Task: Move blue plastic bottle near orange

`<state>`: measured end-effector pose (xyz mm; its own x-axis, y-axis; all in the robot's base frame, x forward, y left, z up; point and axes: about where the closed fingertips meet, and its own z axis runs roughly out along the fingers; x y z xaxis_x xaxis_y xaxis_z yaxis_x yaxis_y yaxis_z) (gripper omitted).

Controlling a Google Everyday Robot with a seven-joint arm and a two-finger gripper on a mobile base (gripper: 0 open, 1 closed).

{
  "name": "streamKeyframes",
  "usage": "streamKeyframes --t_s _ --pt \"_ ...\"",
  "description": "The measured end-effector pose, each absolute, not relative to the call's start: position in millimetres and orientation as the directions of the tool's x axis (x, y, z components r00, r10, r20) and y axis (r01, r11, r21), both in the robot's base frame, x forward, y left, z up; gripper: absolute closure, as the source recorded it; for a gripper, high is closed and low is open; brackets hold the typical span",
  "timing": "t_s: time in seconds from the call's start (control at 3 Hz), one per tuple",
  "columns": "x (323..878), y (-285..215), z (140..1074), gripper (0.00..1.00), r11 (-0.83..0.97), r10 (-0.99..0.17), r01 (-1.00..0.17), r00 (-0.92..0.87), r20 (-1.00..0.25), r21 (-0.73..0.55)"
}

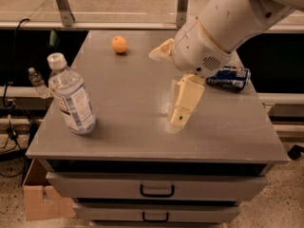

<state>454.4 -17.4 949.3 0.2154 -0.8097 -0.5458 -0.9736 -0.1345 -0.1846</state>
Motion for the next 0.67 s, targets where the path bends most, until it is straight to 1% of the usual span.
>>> streamKeyframes --t_s 0.33,0.67 --pt "454.4 -17.4 949.3 0.0 -0.135 -0.81 -0.974 0.215 -0.546 -0.185" --pt "454.6 -11.0 948.1 0.0 -0.169 -0.78 -0.97 0.241 -0.577 -0.176"
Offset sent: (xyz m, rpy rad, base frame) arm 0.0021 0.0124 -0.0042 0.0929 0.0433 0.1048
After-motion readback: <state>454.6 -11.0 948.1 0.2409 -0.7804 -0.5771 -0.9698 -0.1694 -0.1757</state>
